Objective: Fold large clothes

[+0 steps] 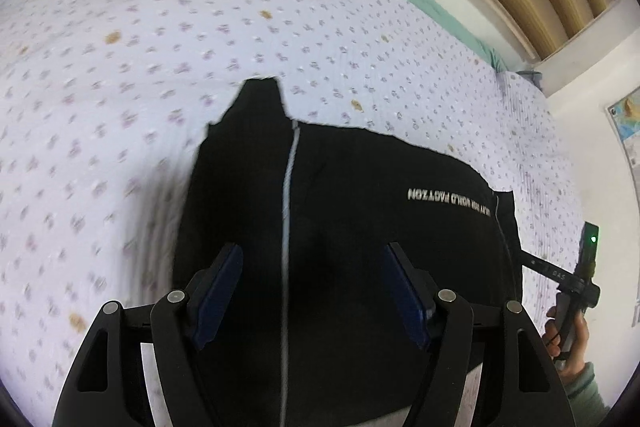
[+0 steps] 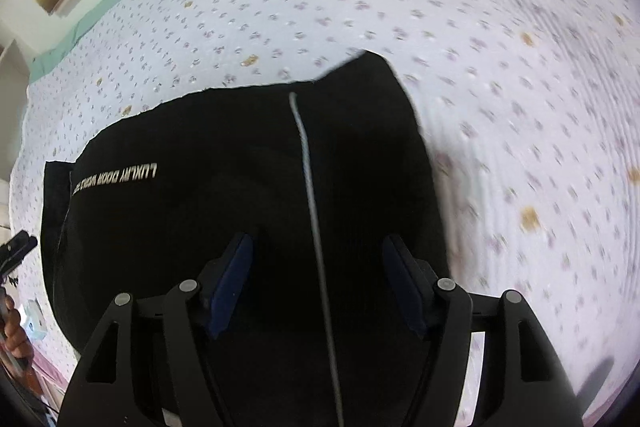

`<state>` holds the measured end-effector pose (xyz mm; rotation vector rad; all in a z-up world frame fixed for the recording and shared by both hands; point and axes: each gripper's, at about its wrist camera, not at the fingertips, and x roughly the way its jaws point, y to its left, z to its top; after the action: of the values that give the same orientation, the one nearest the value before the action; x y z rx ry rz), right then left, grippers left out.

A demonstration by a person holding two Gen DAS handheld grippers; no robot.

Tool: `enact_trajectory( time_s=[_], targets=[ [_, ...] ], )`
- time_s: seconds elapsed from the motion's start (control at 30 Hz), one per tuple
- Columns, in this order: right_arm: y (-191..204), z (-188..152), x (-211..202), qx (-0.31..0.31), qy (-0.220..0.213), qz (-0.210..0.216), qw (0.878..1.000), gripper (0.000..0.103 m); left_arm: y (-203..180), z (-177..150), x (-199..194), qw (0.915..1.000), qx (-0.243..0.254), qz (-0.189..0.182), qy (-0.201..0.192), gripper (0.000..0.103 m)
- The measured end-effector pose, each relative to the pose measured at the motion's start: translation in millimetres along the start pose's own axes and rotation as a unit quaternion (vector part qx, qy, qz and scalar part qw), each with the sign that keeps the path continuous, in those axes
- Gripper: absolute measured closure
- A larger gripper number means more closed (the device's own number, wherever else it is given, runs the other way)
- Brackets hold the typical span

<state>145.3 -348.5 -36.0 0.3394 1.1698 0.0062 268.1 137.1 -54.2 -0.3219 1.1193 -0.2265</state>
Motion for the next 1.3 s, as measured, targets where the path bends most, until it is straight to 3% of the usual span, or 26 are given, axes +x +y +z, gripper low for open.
enact_trajectory(
  time_s=[0.13,0.33,0.47,0.57,0.8,0.9,1.0,1.13,1.23,1.3],
  targets=[
    [-18.7,-22.2,-20.6,0.006,-0.008,-0.015,1.000,0.017,26.9,-15.8,-6.3,0.9993,-0.038,0.003,0.009,0.030],
    [-53.8,-40.6,-20.0,0.034,0.005,0.001,0.999,0.015,67.4,-23.5,5.0,0.9937,-0.108,-0.015,0.029,0.029],
    [-59.4,-40.4,-4.6,0.042,0.018,0.020,0.999,0.015,92.8,-20.2,29.6,0.9807,-0.167,-0.086,0.053,0.028],
    [-56.2,-33.0,8.0,0.037,0.027,0.047,0.998,0.014,102.4,-19.0,57.2,0.9718,-0.190,-0.111,0.085,0.028],
    [-69.1,-18.0,43.1,0.044,0.063,0.097,0.992,0.008,108.3,-20.3,105.0,0.9520,-0.221,-0.174,0.121,0.023],
    [-78.4,-14.3,59.3,0.072,0.080,0.129,0.986,0.000,106.9,-17.4,116.7,0.9487,-0.220,-0.188,0.127,0.022],
    [-81.7,-9.9,67.7,0.085,0.085,0.162,0.979,0.000,99.6,-14.9,119.9,0.9499,-0.201,-0.199,0.133,0.022],
    [-57.8,-3.0,66.6,0.050,0.089,0.251,0.963,0.001,91.5,-15.1,107.6,0.9413,-0.186,-0.254,0.123,0.022],
    [-48.2,-1.2,74.6,0.010,0.104,0.211,0.972,0.001,91.2,-15.0,113.8,0.9407,-0.189,-0.248,0.133,0.022],
    [-48.3,2.3,86.3,0.014,0.113,0.209,0.971,0.000,89.0,-15.4,129.6,0.9425,-0.189,-0.231,0.149,0.022]
  ],
)
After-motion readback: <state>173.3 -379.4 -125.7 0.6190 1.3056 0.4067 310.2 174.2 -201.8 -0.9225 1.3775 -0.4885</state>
